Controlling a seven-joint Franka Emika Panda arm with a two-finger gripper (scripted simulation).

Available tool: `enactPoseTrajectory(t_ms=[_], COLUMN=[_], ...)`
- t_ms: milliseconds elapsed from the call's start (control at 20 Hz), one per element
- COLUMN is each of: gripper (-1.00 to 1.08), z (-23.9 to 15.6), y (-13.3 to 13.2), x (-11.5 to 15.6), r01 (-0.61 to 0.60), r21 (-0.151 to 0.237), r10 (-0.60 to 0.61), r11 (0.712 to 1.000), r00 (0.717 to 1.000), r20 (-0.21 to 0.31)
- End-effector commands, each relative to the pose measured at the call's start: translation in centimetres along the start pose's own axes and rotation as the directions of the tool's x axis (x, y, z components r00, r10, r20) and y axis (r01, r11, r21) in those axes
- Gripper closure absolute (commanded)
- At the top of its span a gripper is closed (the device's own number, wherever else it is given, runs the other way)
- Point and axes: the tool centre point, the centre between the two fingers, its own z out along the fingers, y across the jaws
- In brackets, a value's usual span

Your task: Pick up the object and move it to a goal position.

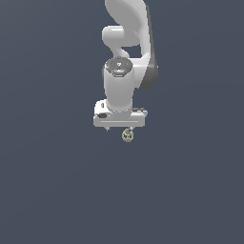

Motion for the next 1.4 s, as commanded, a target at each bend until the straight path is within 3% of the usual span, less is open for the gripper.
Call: enactPoseTrajectory(t_ms=[0, 700, 1350], gripper=[-0.92, -0.92, -0.92], z=[0.0, -0.1, 5.0], y=[0.0, 0.8, -2.6], x=[0.0, 0.2, -3.1], r01=[0.0, 0.038, 0.227], r21=[0.0, -0.016, -0.002], r10=[0.0, -0.038, -0.227], r11=[1.0, 0.999, 0.974], r00=[1.0, 0.999, 0.974], r20=[0.0, 0.003, -0.008])
